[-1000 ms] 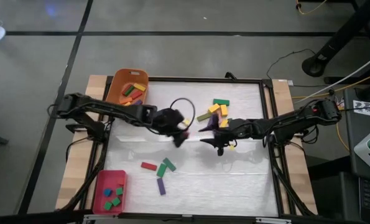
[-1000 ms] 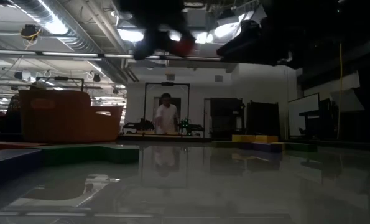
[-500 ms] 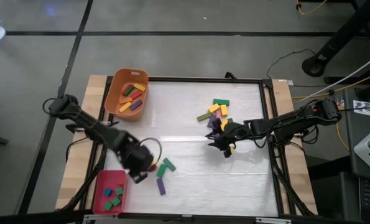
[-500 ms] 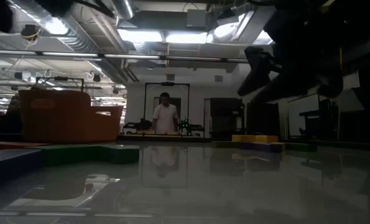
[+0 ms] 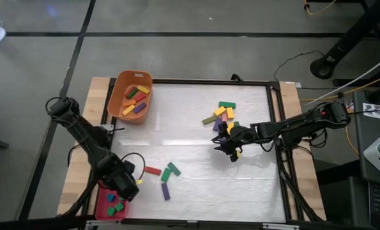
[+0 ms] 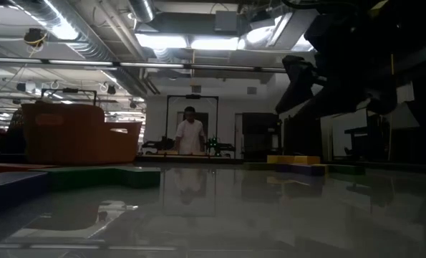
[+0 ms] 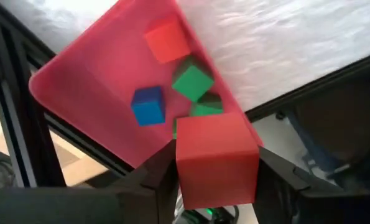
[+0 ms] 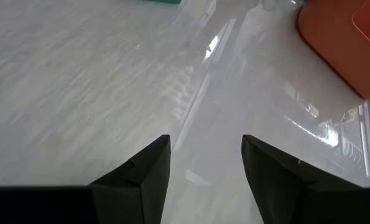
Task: Sort blocks by size
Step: Put the small red block into the red bin, then put the big red block into the orange bin
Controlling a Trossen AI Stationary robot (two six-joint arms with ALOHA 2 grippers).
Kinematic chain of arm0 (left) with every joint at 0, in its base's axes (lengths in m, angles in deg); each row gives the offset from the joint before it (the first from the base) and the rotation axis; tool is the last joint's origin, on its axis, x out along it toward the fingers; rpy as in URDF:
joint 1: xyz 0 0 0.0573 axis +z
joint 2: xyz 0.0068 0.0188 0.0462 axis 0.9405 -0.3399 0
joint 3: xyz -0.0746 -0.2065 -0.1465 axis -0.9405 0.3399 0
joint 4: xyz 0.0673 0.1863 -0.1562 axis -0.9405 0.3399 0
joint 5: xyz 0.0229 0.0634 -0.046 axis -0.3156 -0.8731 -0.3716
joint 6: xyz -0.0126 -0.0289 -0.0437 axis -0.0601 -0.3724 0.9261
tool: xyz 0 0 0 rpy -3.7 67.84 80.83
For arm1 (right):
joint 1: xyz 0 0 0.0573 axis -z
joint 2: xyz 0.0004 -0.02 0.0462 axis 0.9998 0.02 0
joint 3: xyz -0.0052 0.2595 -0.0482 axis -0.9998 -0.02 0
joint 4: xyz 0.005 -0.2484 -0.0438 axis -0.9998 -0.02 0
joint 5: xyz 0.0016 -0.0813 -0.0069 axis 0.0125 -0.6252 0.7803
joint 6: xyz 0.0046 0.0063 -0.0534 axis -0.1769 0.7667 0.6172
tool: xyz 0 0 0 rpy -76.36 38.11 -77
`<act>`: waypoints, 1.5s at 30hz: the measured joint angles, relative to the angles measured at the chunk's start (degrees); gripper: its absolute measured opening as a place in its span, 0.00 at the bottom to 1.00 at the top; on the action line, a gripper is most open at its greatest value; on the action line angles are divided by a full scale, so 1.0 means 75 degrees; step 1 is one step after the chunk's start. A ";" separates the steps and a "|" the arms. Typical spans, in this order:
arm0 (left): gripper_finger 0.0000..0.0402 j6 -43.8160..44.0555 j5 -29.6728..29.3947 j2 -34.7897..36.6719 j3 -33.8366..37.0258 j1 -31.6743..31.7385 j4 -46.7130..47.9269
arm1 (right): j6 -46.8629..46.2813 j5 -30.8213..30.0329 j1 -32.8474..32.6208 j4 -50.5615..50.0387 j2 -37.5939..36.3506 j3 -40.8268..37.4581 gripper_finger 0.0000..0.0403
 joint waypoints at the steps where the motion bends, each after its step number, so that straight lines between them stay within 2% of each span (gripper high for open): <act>1: 0.38 0.0186 -0.0098 0.0000 0.0000 -0.0069 0.0029 | 0.0000 0.0000 0.0000 0.0000 0.0000 0.0000 0.49; 6: 0.38 0.0839 -0.0639 0.0000 0.0000 -0.0201 0.0459 | 0.0003 0.0000 0.0000 0.0000 0.0000 0.0000 0.49; 18: 0.38 0.0797 -0.0662 0.0000 0.0000 -0.0201 0.0771 | 0.0003 -0.0003 0.0000 -0.0006 0.0000 0.0000 0.49; 25: 0.45 0.0667 -0.0667 -0.0003 0.0000 -0.0196 0.0778 | 0.0003 0.0000 0.0000 -0.0012 0.0000 0.0000 0.49; 27: 0.46 0.0329 -0.0736 -0.0003 0.0000 -0.0141 0.0766 | 0.0005 -0.0003 0.0000 -0.0012 0.0000 0.0000 0.49; 29: 0.47 -0.0009 -0.1123 -0.0003 0.0000 -0.0071 0.0732 | 0.0006 -0.0003 0.0000 -0.0012 0.0000 0.0000 0.49; 33: 0.47 -0.1192 -0.2970 -0.0003 0.0000 0.0200 0.0702 | 0.0006 -0.0003 0.0000 -0.0012 0.0003 0.0000 0.49; 38: 0.47 -0.3592 -0.5242 -0.0016 0.0000 0.0685 0.0698 | 0.0006 -0.0003 0.0000 -0.0012 0.0003 0.0000 0.49; 40: 0.47 -0.4680 -0.5612 -0.0041 0.0000 0.0888 0.0674 | 0.0006 -0.0003 0.0000 -0.0012 0.0003 0.0000 0.49; 45: 0.47 -0.7057 -0.5671 -0.0330 0.0000 0.1369 0.0187 | 0.0006 -0.0003 0.0000 -0.0017 0.0003 0.0000 0.49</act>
